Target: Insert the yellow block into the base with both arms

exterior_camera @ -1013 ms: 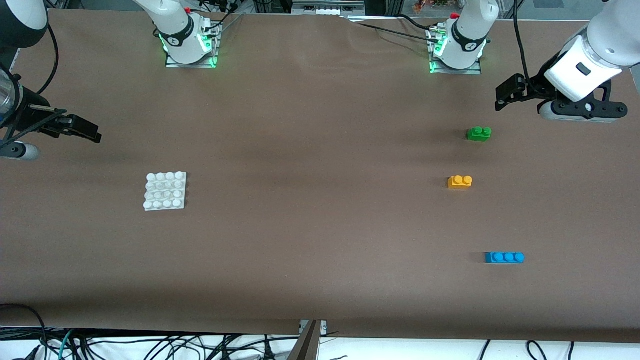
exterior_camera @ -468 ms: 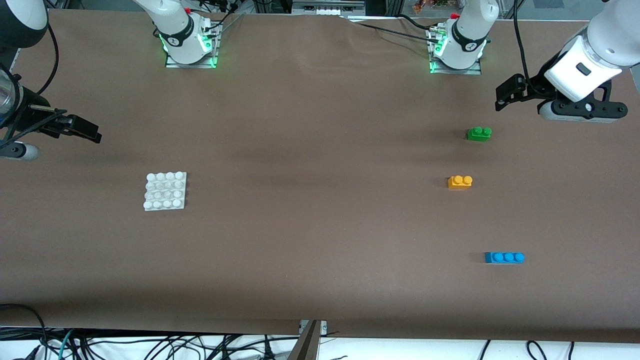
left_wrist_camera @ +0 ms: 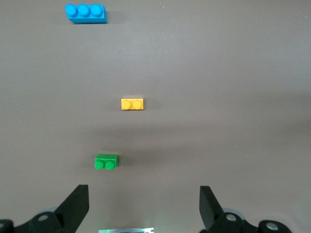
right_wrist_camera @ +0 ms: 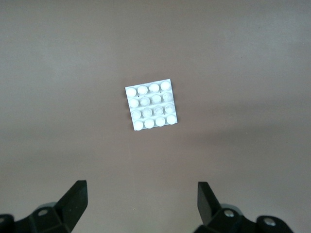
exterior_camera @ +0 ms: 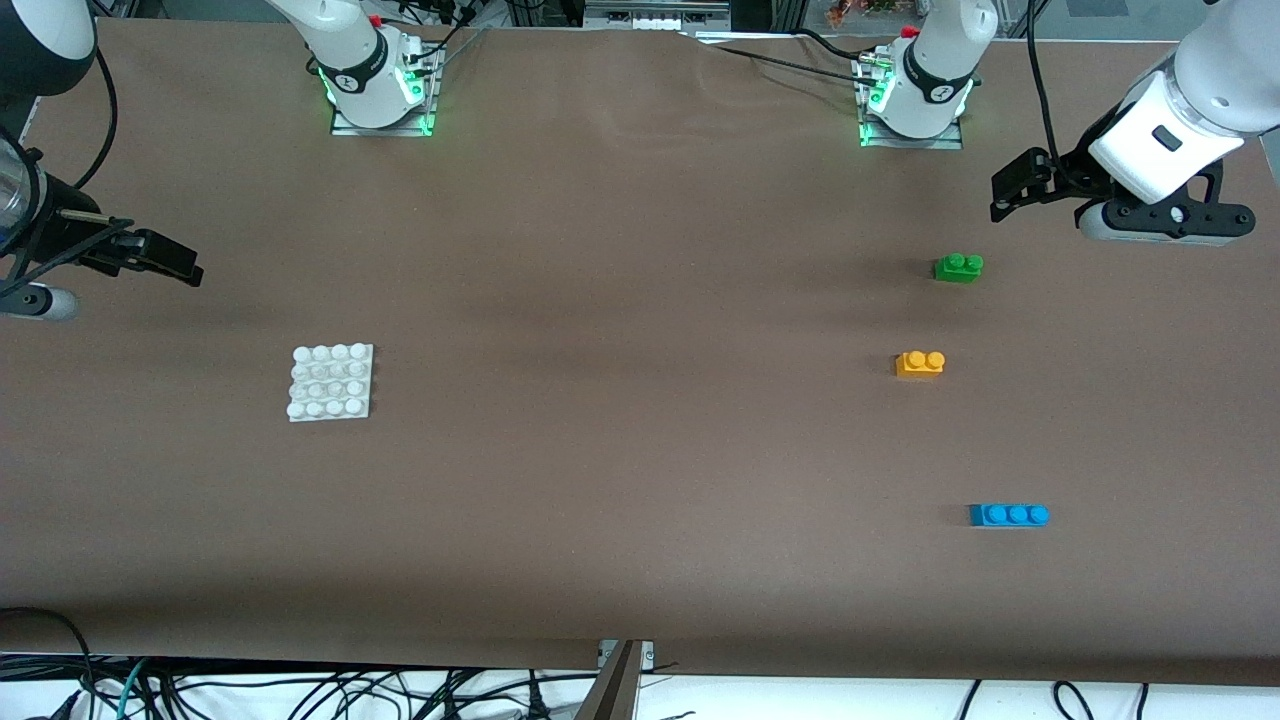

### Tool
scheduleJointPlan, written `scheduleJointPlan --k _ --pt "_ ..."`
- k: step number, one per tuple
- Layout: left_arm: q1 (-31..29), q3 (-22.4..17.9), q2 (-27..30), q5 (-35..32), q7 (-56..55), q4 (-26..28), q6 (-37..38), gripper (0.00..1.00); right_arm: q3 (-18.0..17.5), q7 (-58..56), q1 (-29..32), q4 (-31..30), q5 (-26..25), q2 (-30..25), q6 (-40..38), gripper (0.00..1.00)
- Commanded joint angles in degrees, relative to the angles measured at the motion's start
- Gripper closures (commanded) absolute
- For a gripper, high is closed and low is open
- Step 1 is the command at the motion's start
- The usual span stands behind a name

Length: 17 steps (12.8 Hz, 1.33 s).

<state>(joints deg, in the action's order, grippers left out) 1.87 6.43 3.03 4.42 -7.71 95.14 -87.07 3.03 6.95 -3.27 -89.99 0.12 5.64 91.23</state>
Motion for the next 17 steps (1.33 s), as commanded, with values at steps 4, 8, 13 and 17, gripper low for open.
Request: scheduleJointPlan --k 4,8,13,17 --pt "0.0 0.4 -0.7 -1.5 -0.2 -1.8 1.2 0.0 -0.1 0.6 0.0 -0.4 0.8 -0.8 -0.6 0.0" --pt "0.0 0.4 -0.7 -1.5 -0.2 -1.8 1.3 0.0 -0.1 0.6 0.0 -0.4 0.8 -0.8 -0.6 0.0" --pt "0.1 0.4 -0.7 -1.3 -0.3 -1.9 1.2 0.0 -0.1 0.3 0.1 -0.4 0.8 -0.6 -1.0 0.0" --pt "0.6 0.5 -1.0 -1.4 -0.3 -3.0 1.3 0.0 0.1 -0.3 0.2 -0.3 0.0 0.6 -0.9 0.0"
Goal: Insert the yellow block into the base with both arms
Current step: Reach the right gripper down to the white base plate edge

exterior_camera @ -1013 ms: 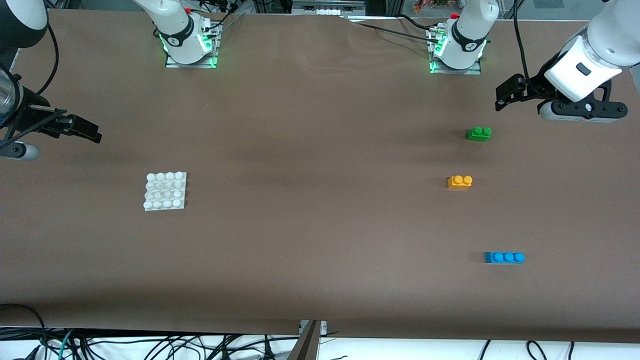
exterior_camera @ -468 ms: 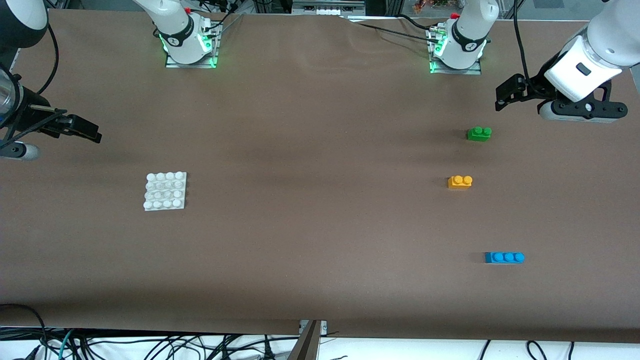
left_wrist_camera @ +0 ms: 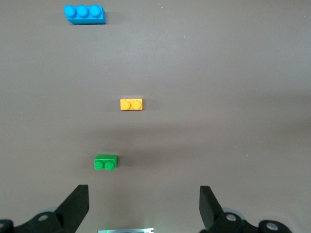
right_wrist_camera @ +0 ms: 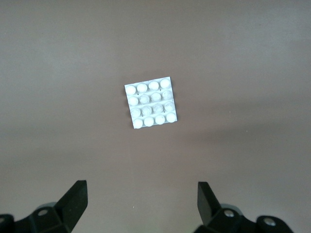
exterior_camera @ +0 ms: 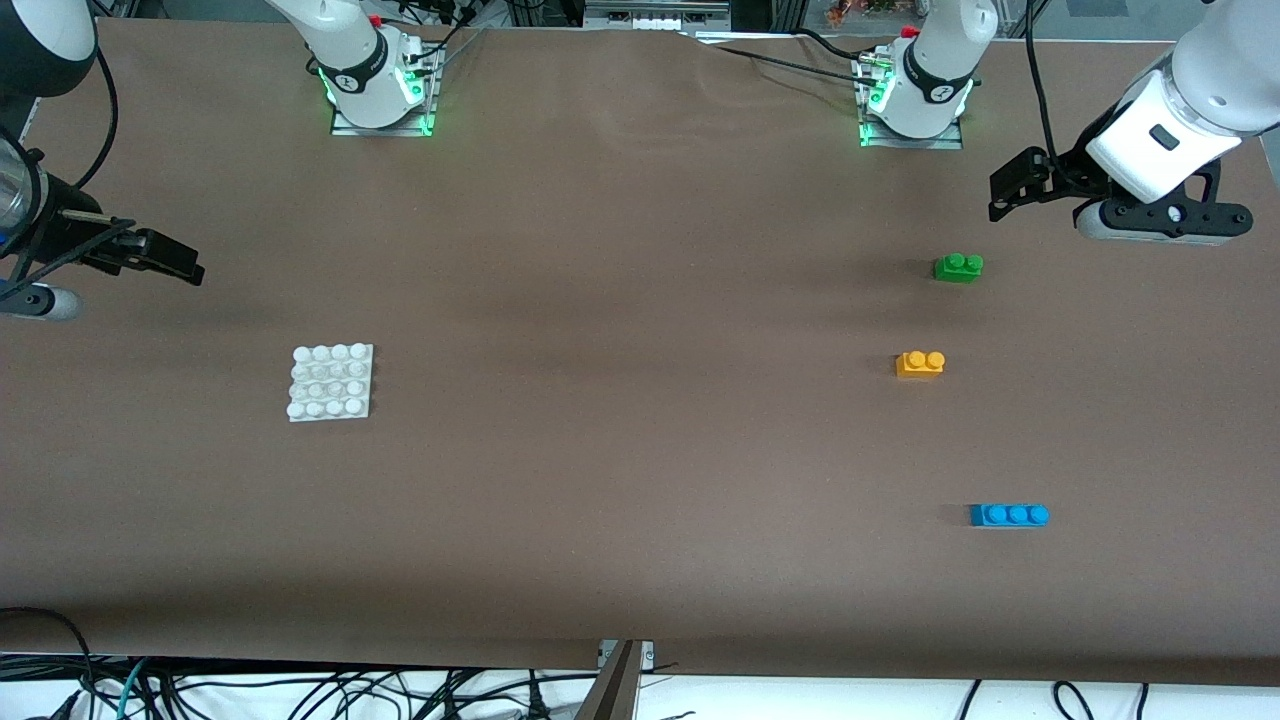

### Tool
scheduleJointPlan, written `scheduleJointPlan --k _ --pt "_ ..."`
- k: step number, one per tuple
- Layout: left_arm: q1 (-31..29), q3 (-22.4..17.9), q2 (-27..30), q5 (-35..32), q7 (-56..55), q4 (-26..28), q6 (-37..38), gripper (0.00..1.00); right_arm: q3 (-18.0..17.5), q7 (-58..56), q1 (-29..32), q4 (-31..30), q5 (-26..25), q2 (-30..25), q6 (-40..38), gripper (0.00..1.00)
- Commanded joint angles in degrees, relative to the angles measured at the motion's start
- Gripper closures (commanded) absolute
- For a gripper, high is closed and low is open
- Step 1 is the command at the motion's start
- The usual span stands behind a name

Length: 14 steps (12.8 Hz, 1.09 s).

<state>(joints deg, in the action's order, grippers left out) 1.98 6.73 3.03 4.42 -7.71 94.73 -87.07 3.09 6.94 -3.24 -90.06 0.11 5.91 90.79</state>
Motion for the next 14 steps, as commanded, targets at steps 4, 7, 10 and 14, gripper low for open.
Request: scheduleJointPlan --k 4,7,10,14 --pt "0.5 0.2 -1.4 -1.4 -0.3 -2.8 1.3 0.0 0.3 -0.4 1.0 -0.1 0.1 4.4 0.7 0.0" --pt "0.5 0.2 -1.4 -1.4 -0.3 -2.8 1.2 0.0 0.3 0.1 1.5 -0.3 0.7 10.1 2.0 0.0" --pt "0.5 0.2 -1.4 -1.4 -0.3 -2.8 1.2 0.0 0.3 -0.5 3.3 -4.0 1.3 12.3 11.5 0.0" --pt "0.5 0.1 -1.4 -1.4 -0.3 -2.8 1.2 0.0 0.3 -0.3 3.3 -9.4 1.4 12.3 18.5 0.0"
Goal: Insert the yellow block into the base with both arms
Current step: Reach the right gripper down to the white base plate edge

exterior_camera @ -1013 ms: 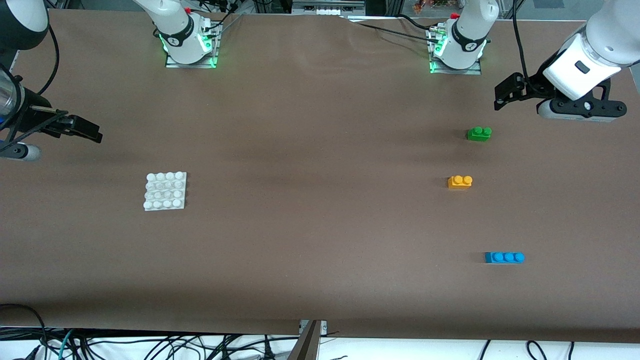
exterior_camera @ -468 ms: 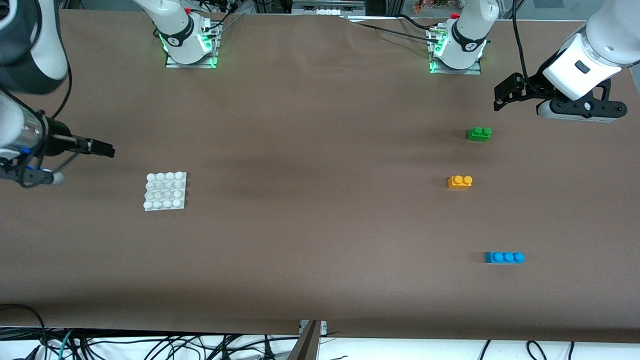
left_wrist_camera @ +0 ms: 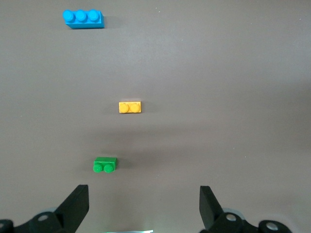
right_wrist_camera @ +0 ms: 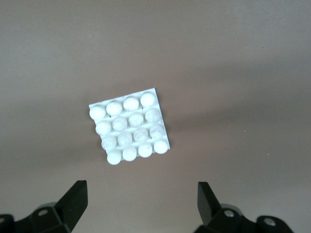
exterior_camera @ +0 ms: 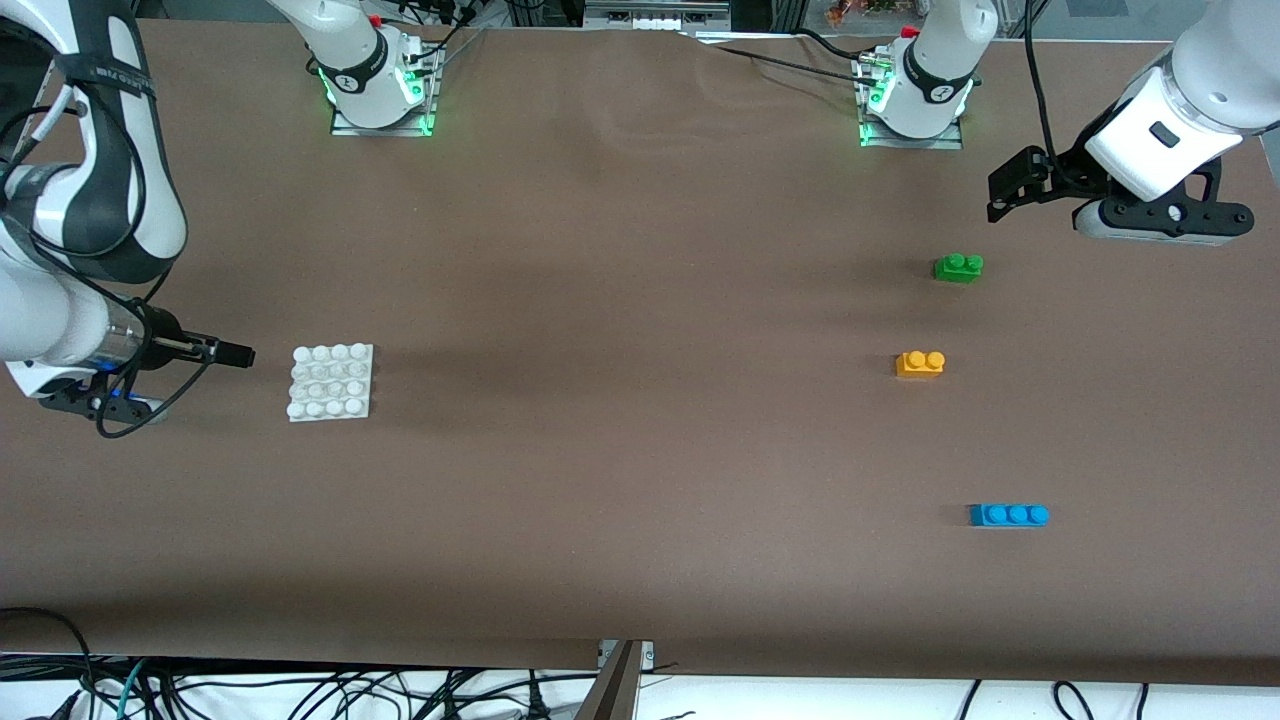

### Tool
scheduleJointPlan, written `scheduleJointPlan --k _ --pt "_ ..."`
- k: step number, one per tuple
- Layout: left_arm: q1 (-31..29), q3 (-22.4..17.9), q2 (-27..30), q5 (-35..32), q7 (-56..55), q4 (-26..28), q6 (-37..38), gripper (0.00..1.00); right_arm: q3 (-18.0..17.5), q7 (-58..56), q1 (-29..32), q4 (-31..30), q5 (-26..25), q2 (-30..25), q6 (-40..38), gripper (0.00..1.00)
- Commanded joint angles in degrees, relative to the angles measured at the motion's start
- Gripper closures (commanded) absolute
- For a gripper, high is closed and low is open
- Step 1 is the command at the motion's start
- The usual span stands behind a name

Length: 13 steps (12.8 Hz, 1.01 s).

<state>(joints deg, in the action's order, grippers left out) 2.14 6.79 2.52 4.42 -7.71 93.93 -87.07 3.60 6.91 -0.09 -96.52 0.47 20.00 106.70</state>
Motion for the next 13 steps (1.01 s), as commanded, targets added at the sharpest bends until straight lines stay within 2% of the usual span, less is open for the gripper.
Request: scheduleJointPlan --k 1,6,8,11,13 --pt "0.3 0.1 -0.8 -1.4 -0.3 -2.0 1.3 0.0 -0.2 -0.1 0.2 -3.8 1.0 -1.7 3.2 0.0" --pt "0.2 0.0 -0.8 -1.4 -0.3 -2.0 1.3 0.0 0.5 -2.2 0.3 -18.4 1.4 -4.8 19.0 0.0" --pt "0.2 0.0 -0.8 -1.4 -0.3 -2.0 1.3 0.0 1.1 -5.1 0.4 -21.8 1.8 -4.9 23.3 0.0" --pt "0.2 0.0 -0.8 -1.4 -0.3 -2.0 1.3 0.0 2.5 -13.7 1.2 -22.9 10.1 -2.5 27.8 0.0" --pt "0.1 0.0 -0.8 -1.4 -0.3 -2.0 1.3 0.0 2.6 -20.7 2.5 -22.7 16.8 -0.2 28.0 0.0"
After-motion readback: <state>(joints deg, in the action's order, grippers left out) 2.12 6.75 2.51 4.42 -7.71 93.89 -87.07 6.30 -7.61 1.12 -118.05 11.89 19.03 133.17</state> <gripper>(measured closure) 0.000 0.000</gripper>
